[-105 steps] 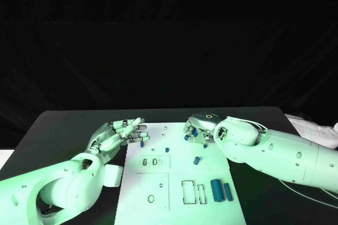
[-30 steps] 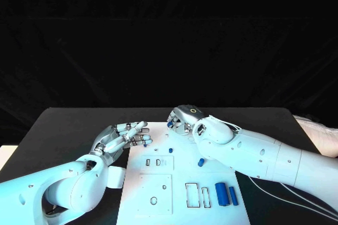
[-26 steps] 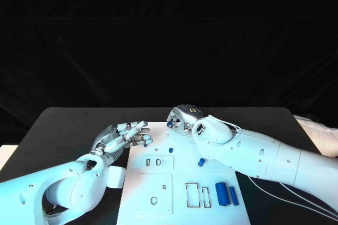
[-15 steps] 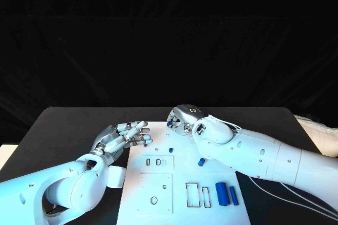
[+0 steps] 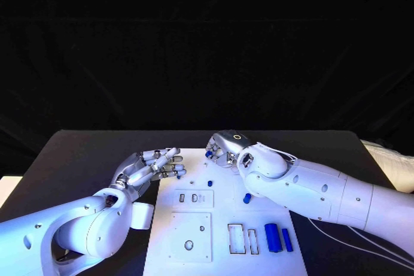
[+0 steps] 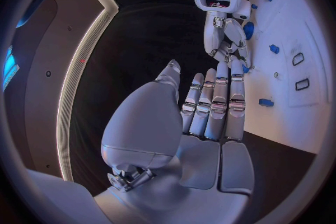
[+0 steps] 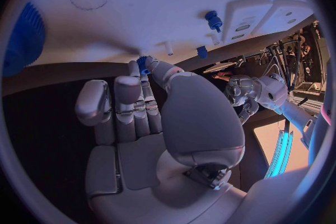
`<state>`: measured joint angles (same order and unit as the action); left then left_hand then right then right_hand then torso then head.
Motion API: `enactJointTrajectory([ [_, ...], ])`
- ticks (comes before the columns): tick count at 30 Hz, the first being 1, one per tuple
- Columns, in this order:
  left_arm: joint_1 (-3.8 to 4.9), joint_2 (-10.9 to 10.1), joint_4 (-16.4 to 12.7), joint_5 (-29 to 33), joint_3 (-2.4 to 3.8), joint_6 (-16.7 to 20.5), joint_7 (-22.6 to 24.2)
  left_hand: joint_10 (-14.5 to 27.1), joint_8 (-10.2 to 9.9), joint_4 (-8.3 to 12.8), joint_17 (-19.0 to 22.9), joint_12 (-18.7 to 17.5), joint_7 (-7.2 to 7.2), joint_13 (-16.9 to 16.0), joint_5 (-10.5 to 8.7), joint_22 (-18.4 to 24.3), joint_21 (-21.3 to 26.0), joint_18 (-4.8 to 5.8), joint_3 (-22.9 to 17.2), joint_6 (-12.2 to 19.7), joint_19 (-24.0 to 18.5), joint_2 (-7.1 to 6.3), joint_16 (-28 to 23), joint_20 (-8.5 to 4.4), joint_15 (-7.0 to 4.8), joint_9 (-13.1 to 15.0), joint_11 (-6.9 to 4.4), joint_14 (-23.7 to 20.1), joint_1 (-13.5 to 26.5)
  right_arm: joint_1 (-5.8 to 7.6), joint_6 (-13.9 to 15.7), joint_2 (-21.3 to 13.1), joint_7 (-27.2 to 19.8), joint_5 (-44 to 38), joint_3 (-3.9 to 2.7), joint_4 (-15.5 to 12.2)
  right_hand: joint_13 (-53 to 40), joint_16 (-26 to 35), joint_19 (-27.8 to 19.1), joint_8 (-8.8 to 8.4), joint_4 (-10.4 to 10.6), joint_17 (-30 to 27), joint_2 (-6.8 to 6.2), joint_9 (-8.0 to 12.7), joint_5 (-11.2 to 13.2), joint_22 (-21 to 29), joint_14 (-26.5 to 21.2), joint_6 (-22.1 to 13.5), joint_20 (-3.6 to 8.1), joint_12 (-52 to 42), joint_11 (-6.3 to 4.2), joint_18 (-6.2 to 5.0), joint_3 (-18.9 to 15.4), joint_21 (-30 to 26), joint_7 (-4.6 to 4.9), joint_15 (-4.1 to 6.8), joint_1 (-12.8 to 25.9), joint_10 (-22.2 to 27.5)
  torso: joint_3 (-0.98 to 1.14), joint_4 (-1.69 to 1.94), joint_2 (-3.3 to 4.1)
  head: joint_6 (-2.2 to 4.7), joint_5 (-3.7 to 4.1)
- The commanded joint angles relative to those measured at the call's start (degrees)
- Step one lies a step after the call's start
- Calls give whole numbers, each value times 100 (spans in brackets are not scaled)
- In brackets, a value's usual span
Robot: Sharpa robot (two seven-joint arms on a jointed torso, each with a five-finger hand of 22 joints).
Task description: Assemble the parts on the task board
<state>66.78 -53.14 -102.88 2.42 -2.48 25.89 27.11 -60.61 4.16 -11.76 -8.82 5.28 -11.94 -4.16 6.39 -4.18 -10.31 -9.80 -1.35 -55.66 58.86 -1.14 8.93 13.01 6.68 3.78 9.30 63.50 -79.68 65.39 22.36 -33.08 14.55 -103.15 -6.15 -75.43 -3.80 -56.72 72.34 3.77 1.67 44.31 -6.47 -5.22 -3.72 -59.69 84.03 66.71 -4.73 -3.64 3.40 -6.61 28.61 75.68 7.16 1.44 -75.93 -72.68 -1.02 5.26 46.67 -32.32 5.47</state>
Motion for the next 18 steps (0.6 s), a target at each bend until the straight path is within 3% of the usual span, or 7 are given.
enactJointTrajectory([
  [1,6,-1,-10,4,5,-100,37,20,-17,34,-6,-29,-23,8,-18,9,22,-66,-7,22,30,6,-30,7,21,-5,10,-5,-71,-14,-135,-16,74,-85,8,-4,4,-36,12,1,51,-2,-5,1,-12,-9,117,39,-33,11,11,83,-5,30,-9,-29,57,42,-3,6,3,-16,23],
  [7,6,-3,-11,11,5,-99,37,19,-17,42,-11,-31,-21,9,-18,10,26,-66,-9,22,31,11,-32,8,21,-4,9,-6,-79,-15,-105,-4,68,-73,8,0,10,-59,2,-14,88,-3,-50,8,-10,-20,96,-9,-44,21,27,83,-19,43,6,-41,83,96,-5,3,5,-22,8],
  [9,7,-4,-12,12,5,-100,35,19,-17,42,-11,-31,-21,9,-18,10,26,-66,-9,22,31,11,-32,8,21,-4,9,-6,-79,-15,-67,-1,71,-56,8,7,20,-23,-38,-31,127,-76,-118,33,8,18,61,-124,-61,27,60,76,-41,28,46,-69,118,216,-6,5,6,-19,10],
  [13,7,-9,-16,13,5,-102,31,19,-17,42,-11,-31,-21,9,-18,10,26,-66,-9,22,31,11,-32,8,21,-4,9,-6,-79,-14,56,5,71,-32,8,27,27,522,-497,-31,236,-788,-406,172,76,689,-174,-983,-155,27,185,-50,-331,-319,140,-171,223,860,-9,4,7,-14,12],
  [15,7,-11,-16,14,5,-102,30,19,-17,42,-11,-31,-21,9,-18,10,26,-66,-9,22,31,11,-32,8,21,-4,9,-6,-79,-14,96,6,63,-29,8,26,17,668,-607,-25,278,-975,-408,158,77,856,-221,-1205,-184,12,208,-83,-526,-423,124,-189,166,1053,-8,7,8,-16,14],
  [18,7,-16,-16,14,5,-103,27,20,-18,49,-14,-32,-20,9,-17,11,29,-66,-11,23,32,16,-35,8,21,-4,9,-7,-85,-14,179,-12,40,-19,8,-13,8,688,-609,-17,318,-1014,-363,146,71,875,-211,-1233,-196,2,212,-88,-669,-444,145,-196,80,1078,-5,4,10,-15,8],
])
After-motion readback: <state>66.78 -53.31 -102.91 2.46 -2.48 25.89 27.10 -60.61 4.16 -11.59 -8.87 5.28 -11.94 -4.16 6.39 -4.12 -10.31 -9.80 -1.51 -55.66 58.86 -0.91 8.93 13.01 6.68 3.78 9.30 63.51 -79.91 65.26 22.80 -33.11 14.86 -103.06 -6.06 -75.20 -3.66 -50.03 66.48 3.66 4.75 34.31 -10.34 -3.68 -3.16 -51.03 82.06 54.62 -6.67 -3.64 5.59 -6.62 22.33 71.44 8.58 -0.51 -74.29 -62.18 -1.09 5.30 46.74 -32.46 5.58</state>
